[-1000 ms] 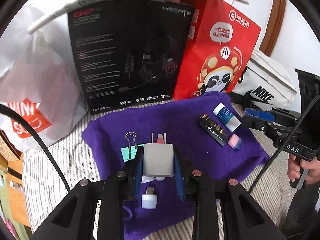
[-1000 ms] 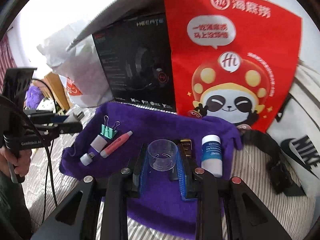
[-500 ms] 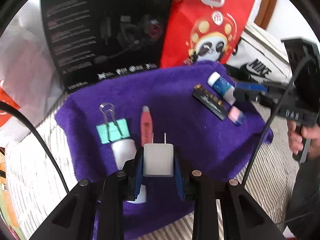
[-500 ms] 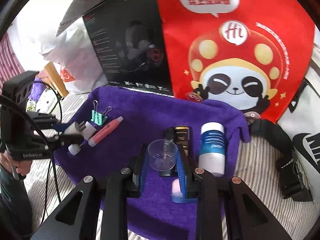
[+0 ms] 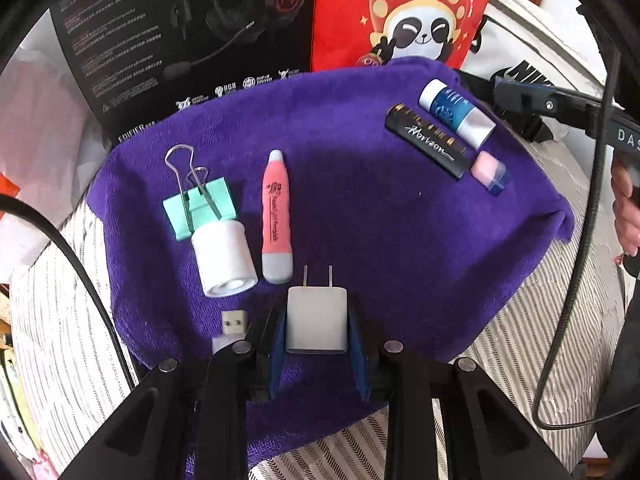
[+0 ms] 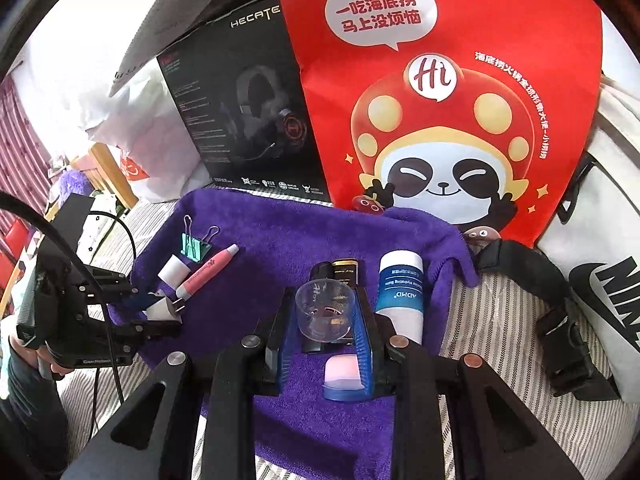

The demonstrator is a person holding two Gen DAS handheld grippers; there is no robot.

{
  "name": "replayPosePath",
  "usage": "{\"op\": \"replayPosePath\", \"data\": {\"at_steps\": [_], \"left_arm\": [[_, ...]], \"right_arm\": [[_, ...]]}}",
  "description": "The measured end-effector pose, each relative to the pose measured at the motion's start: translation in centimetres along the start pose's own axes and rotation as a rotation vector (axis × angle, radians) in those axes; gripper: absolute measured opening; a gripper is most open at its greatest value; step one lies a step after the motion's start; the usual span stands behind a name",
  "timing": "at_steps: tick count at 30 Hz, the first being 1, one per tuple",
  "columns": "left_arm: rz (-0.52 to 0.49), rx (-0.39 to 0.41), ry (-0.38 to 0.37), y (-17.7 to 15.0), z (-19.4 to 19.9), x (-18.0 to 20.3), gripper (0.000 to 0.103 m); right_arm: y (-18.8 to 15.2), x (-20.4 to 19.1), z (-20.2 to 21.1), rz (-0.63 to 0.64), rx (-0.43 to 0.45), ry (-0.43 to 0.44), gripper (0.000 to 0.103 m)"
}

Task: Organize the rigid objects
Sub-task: 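Lower the charger beside the pink pen and open the left tool while the right tool lowers the cup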

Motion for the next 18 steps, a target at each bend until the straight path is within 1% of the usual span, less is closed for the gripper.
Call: {"op": "replayPosePath", "data": {"at_steps": [10,17,18], "left_arm": [[-0.029,-0.015,0.052,-0.1,-0.2,0.9,0.027],[-0.036,-0.031,0.069,-0.1,-0.2,1.4,0.028],[-0.035,-0.029,0.072,0.0,-0.1,1.5,0.029]], "right_arm": [[0.0,-0.4,-0.4,0.019,-0.009,0.01,0.027],[-0.1,-0.1,-0.3,0.02,-0.013,0.014,0.027],[-0.1,0.0,-0.2,0.02,-0.013,0.012,0.027]]}}
Point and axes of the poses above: each gripper's, at about its wrist camera, not at the fingertips, and z roughly against the way its jaws point, x to its right, y to its top, the point moved 8 cm from there along -z, roughly the way its jaws point, and after that the axes turned 9 degrees about -x, right-handed, at the moved point
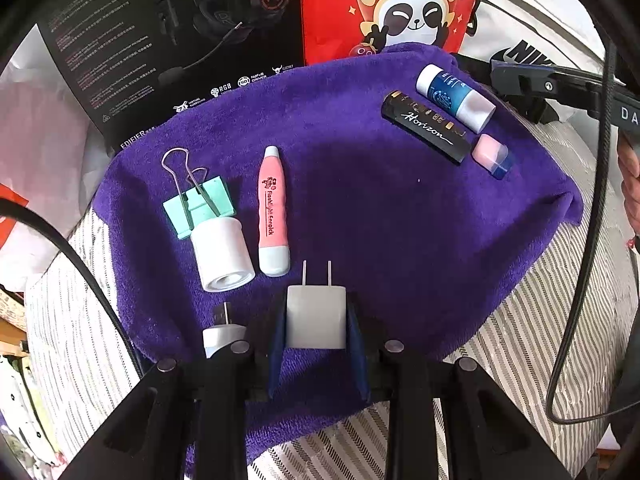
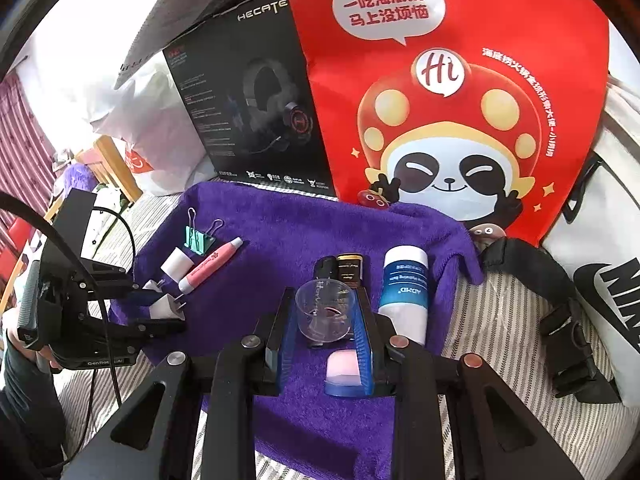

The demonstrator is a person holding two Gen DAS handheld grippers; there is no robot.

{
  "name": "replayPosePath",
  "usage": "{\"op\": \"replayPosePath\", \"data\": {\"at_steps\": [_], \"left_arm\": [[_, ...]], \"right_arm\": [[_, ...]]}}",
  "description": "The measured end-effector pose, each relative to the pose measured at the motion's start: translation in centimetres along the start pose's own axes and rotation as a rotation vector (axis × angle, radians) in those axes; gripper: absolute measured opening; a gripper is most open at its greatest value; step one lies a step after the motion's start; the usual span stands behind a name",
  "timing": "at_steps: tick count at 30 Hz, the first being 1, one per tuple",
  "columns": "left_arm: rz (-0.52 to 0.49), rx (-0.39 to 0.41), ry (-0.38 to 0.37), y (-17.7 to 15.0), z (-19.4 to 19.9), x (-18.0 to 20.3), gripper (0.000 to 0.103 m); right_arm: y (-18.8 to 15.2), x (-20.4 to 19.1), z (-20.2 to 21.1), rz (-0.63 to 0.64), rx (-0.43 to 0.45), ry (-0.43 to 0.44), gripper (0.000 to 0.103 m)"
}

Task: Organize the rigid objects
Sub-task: 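Lower the charger beside the pink pen and open the left tool while the right tool lowers the cup, then open the right tool to release the clear cup beside the pink jar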

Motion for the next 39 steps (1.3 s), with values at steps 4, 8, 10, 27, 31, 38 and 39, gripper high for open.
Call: {"op": "replayPosePath", "data": {"at_steps": [4,8,10,27,31,38,39], "left_arm": [[0.006,0.014,0.008,-0.5,1.0,-0.1,0.031],[0.037,0.057,0.013,-0.7,2.8,-1.4,0.042],[0.059,0.075,0.018,-0.3,3.6,-2.4,0.042],[0.18,0.236,-0.075,4.5,8.1,-5.3,0.053],[0.191,0.235,-0.064,4.2,8.1,-5.9,0.053],[0.2,0.234,-0.075,4.1,8.1,-6.3,0.053],[0.199,0.232,-0.077,4.1,8.0,-6.3,0.053]], "right_arm": [[-0.2,0.3,0.3,0.002,-0.003,0.001,0.027],[-0.5,-0.1,0.0,0.014,-0.014,0.013,0.027],[-0.6,-0.5,-0.4,0.025,-0.027,0.017,0.027],[-3.4,-2.9,-4.7,0.151,-0.178,0.073,0.027],[-4.1,-3.5,-5.4,0.185,-0.203,0.083,0.027],[-4.8,-3.5,-6.2,0.199,-0.227,0.07,0.027],[-4.8,-3.5,-6.1,0.201,-0.227,0.068,0.027]]}}
Point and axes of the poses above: each gripper's, at about its wrist camera, not at the fingertips, and z roughly against the way its jaws point, x to its right, y to its top, the point moved 8 cm from there along -z, roughly the way its jaws point, and after that the axes turned 9 degrees about -x, right-handed, at the moved point
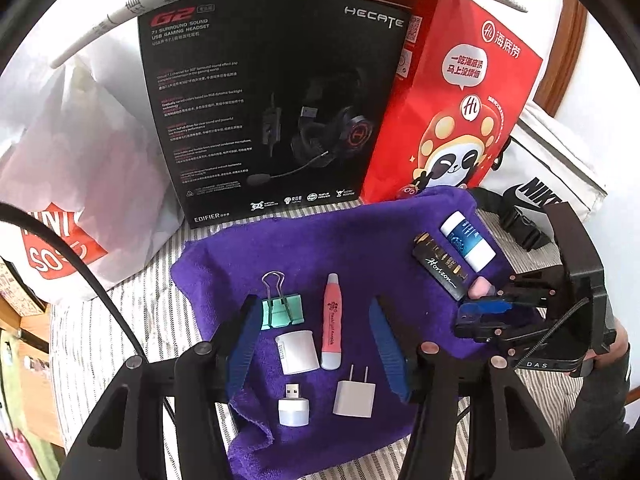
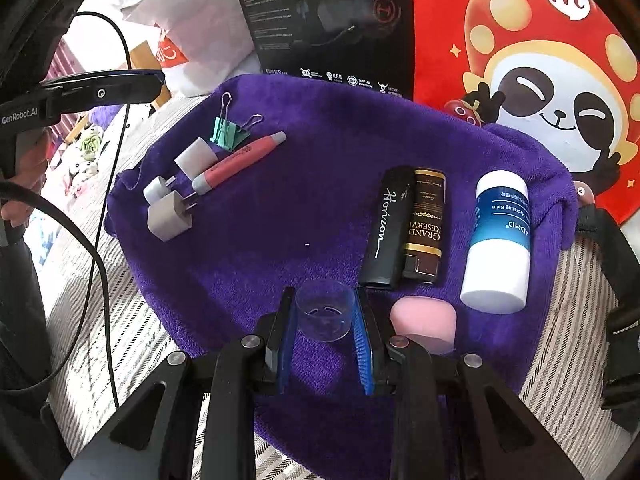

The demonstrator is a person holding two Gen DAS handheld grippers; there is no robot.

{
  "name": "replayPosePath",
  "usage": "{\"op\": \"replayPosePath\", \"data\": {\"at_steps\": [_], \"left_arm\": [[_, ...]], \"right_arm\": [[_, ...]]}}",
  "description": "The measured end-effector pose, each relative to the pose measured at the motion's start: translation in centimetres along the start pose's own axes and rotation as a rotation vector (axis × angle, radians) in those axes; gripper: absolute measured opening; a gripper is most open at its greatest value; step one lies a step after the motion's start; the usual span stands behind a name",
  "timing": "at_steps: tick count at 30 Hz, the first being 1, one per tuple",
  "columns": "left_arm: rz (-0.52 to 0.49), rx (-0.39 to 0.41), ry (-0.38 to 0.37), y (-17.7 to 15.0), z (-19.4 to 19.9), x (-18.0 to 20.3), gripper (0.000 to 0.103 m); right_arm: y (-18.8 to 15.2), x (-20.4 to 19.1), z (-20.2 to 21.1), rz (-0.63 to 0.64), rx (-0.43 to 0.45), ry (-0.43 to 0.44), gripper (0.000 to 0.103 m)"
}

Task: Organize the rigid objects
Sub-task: 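Open the right tool to release the clear cup beside the pink jar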

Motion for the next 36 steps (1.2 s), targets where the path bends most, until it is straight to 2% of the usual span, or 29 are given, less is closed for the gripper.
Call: {"op": "replayPosePath", "data": {"at_steps": [15,25,29,34,36], "left_arm": [[-0.007,-0.004,0.009,-0.1,-0.1,0.0,0.053],[-0.023,-0.026,0.02,-0.3,-0.7,0.2,0.053],[-0.028,-0.036,0.025,-0.4,-0.9,0.1,0.054],[-0.028,-0.03,0.036,-0.4,-0.2,0.3,0.061],[-0.03,-0.025,0.044,-0.4,0.2,0.6,0.066]], "right_arm": [[-0.4,-0.9,-0.2,0.084,-0.02,-0.047,0.027],[-1.2,-0.8,0.1,0.094,-0.051,-0.044,0.03],[-1.1,-0.7,0.7,0.093,-0.042,-0.05,0.042],[-0.6,-1.3,3.0,0.094,0.019,-0.04,0.048],[-0.2,-1.6,4.3,0.086,0.062,-0.042,0.062]]}}
Point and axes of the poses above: each gripper's, at about its wrist camera, not at the fingertips, and z roughly against the way its jaws point, x to its right, y to its top, the point moved 8 cm from there along -z, roughly the way its jaws point, and after that the axes turned 9 degrees about -x, right-handed, at the moved point
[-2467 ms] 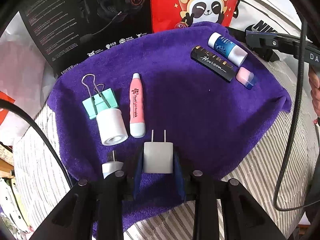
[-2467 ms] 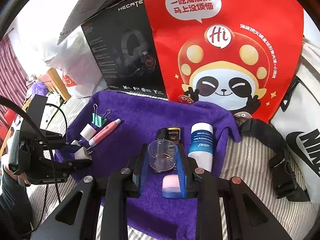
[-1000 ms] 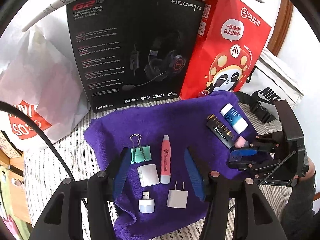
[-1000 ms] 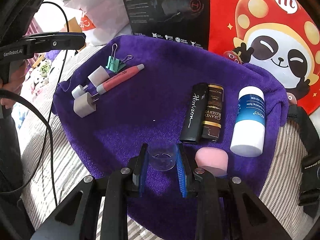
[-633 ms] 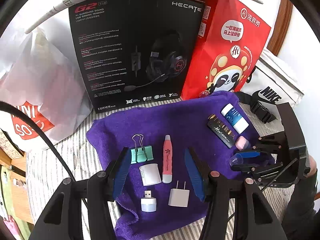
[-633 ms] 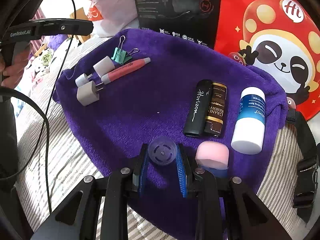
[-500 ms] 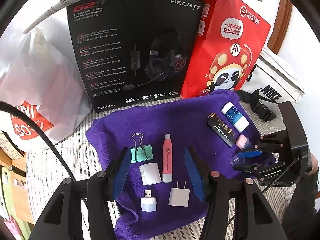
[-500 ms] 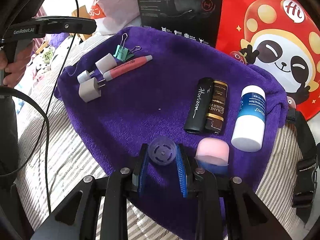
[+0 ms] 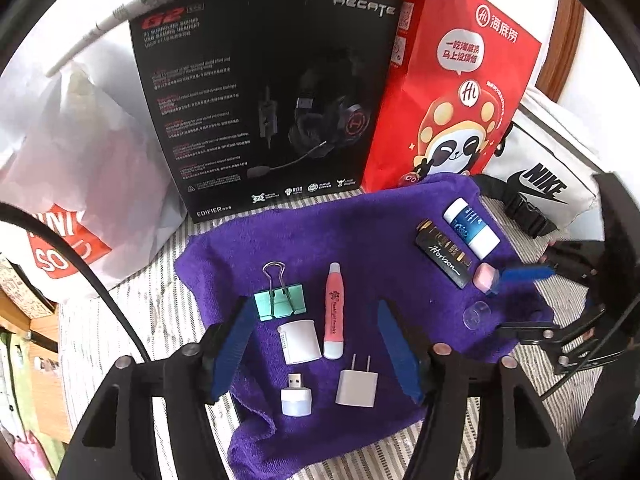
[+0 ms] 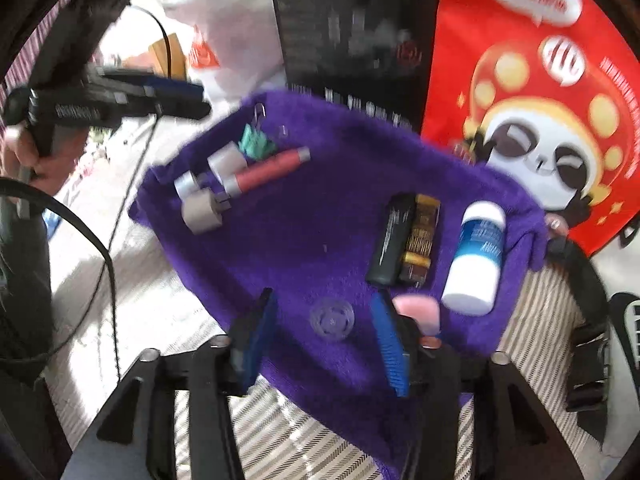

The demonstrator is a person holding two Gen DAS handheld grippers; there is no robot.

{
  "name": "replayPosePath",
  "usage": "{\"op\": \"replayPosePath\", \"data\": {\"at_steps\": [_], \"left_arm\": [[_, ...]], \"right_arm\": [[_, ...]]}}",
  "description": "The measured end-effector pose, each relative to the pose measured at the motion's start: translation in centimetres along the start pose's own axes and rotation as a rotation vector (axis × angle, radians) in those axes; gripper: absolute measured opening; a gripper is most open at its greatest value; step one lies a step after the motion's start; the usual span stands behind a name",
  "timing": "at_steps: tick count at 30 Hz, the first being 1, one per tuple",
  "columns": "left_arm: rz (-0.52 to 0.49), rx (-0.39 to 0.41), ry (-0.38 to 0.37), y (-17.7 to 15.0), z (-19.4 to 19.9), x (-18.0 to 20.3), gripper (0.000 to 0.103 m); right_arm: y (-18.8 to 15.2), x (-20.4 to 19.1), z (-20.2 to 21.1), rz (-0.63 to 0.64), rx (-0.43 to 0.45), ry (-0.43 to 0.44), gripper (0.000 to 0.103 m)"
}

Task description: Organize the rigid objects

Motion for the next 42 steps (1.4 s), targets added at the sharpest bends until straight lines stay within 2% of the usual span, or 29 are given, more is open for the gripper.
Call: {"op": "replayPosePath", "data": {"at_steps": [1,3,8,11,14,19,24,30,36,42], "left_arm": [[-0.001,0.003,0.006,0.0,0.3,0.2,0.068],[-0.009,0.015,0.025,-0.1,1.3,0.7,0.074],[-0.01,0.049,0.072,-1.4,3.3,1.7,0.095],[0.006,0.02,0.096,-3.3,3.4,2.1,0.096],[0.026,-0.004,0.118,-5.5,3.5,2.4,0.096],[0.09,-0.008,0.068,-8.3,4.4,3.6,0.097],[0.105,0.015,0.097,-10.1,6.2,5.0,0.097],[0.165,0.08,0.077,-12.0,9.0,5.7,0.098],[0.177,0.09,0.11,-13.4,9.9,5.7,0.099],[0.166,0.092,0.099,-14.0,10.6,6.2,0.099]], "right_arm": [[0.4,0.0,0.9,-0.011,0.028,-0.009,0.066],[0.9,0.0,2.1,-0.032,0.063,-0.038,0.082],[1.6,0.0,4.3,-0.088,0.098,-0.095,0.093],[0.7,0.5,4.6,-0.162,0.085,-0.12,0.101],[-0.9,0.7,4.6,-0.246,0.065,-0.118,0.103],[-3.5,0.0,5.3,-0.382,0.051,-0.167,0.103],[-5.3,-2.2,7.4,-0.485,0.077,-0.176,0.103],[-7.1,-4.5,9.5,-0.545,0.076,-0.228,0.103],[-9.1,-5.5,10.6,-0.602,0.072,-0.244,0.103],[-9.9,-5.8,11.6,-0.622,0.081,-0.298,0.103]]}}
Point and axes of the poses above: each gripper's, at about its wrist camera, not at the fingertips, and z roughly against the way its jaws point, x to its right, y to its top, the point moved 8 cm from there along -z, roughly the way its jaws point, and after that the axes turned 9 degrees about -x, right-handed, at the moved point
